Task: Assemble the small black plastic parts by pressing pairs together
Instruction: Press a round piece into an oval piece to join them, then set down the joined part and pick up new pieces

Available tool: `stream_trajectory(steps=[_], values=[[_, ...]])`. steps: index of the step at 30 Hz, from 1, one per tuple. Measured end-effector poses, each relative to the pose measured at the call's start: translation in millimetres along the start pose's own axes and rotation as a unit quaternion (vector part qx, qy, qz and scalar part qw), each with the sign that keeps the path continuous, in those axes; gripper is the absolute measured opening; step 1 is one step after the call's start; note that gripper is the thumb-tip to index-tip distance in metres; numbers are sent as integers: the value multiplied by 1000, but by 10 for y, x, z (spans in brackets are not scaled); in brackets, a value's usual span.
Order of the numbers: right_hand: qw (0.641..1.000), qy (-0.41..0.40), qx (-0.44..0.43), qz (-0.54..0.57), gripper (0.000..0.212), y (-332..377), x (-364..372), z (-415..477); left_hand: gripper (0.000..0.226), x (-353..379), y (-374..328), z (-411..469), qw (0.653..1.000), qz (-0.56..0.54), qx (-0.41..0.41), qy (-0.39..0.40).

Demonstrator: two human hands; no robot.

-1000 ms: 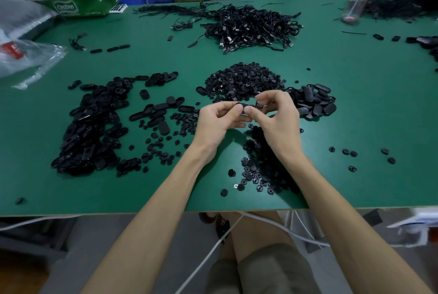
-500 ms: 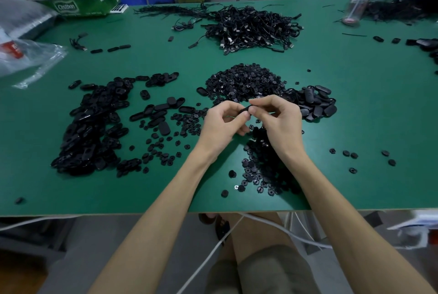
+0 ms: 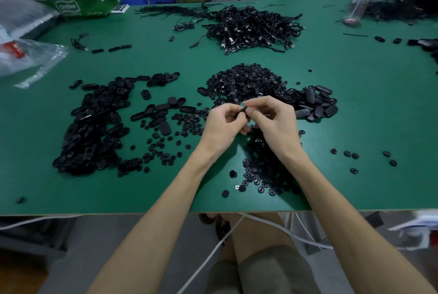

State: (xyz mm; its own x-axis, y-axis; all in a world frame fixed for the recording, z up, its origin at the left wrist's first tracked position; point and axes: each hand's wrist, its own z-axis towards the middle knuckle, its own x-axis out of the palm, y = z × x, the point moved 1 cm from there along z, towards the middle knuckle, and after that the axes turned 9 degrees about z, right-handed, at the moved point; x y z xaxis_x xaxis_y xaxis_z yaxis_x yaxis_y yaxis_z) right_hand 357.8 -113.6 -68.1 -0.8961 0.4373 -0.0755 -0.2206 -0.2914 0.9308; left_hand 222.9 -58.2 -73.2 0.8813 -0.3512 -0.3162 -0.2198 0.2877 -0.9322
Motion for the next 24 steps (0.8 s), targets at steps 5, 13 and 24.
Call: stream_trajectory(steps=[5, 13, 24], values=[[1000, 14, -4, -3, 17, 24, 18, -9, 14, -20, -17, -11, 1000, 4, -7, -6], [1000, 7, -12, 7, 20, 52, -23, -6, 9, -54, -23, -31, 999, -46, 7, -6], [1000, -26, -10, -14, 28, 57, -20, -26, 15, 0, -20, -24, 1000, -15, 6, -20]])
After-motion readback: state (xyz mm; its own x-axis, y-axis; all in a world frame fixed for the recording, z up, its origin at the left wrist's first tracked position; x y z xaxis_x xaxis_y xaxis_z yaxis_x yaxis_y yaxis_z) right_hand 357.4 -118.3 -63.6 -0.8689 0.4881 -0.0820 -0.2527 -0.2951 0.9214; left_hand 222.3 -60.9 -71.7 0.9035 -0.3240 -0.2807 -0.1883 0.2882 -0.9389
